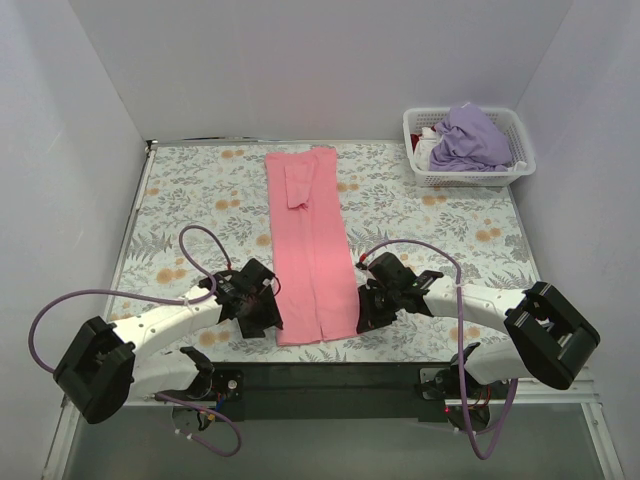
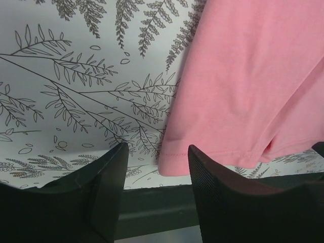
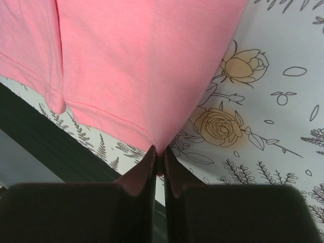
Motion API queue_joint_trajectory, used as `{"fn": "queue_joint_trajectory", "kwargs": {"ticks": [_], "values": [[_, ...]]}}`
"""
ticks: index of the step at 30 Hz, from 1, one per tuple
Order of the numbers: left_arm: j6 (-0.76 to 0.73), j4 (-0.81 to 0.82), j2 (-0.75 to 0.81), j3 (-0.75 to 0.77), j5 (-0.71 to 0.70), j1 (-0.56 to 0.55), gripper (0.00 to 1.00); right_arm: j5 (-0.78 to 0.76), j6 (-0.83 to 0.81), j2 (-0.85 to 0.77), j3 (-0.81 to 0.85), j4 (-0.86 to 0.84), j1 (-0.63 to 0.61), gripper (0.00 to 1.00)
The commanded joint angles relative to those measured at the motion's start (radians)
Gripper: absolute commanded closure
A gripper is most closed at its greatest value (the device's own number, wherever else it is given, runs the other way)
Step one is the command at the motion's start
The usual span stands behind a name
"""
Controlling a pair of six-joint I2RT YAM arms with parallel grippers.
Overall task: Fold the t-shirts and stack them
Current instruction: Fold the tshirt
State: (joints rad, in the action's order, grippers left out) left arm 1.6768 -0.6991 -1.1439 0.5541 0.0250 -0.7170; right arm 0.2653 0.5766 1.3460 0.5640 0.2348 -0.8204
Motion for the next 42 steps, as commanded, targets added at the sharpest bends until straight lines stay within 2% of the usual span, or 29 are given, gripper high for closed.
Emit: {"fn": "queue_joint_trajectory", "kwargs": {"ticks": [1,4,9,21,25,26,29,33,37,39,41,42], "values": [[0.011,0.006,-0.008,0.003,0.023,-0.015,0.52,-0.034,-0.012,0.007,-0.035,0.043,-0.006,0.89],[0.009,0.006,-0.028,0.006,0.027,-0.024,0.55,-0.035,-0.014,0.002,-0.033,0.043,-0.006,0.96],[0.012,0.006,-0.053,0.013,0.038,-0.044,0.63,-0.032,-0.023,0.010,-0.029,0.041,-0.006,0.96],[0.014,0.010,-0.112,0.020,0.069,-0.082,0.68,-0.026,-0.034,0.025,-0.023,0.035,-0.006,0.97],[0.017,0.015,-0.129,0.015,0.067,-0.093,0.77,-0.020,-0.038,0.036,-0.018,0.034,-0.006,0.97],[0.017,0.013,-0.129,0.015,0.069,-0.093,0.85,-0.018,-0.040,0.041,-0.015,0.034,-0.006,0.98],[0.020,0.003,-0.123,0.021,0.070,-0.101,1.00,0.020,-0.058,0.039,-0.010,0.049,-0.010,0.99],[0.055,-0.033,-0.094,0.009,0.125,-0.153,1.00,0.077,-0.086,0.013,0.008,0.148,-0.055,0.99],[0.139,-0.095,-0.024,-0.011,0.153,-0.283,1.00,0.087,-0.100,-0.028,0.013,0.250,-0.112,0.99],[0.149,-0.097,0.036,-0.016,0.156,-0.285,1.00,0.075,-0.109,-0.051,0.029,0.271,-0.112,0.99],[0.140,-0.103,0.052,0.022,0.080,-0.269,1.00,0.020,-0.135,-0.053,0.065,0.287,-0.111,0.99],[0.117,-0.106,0.049,0.045,0.060,-0.221,1.00,-0.030,-0.145,-0.045,0.120,0.293,-0.090,0.99]]}}
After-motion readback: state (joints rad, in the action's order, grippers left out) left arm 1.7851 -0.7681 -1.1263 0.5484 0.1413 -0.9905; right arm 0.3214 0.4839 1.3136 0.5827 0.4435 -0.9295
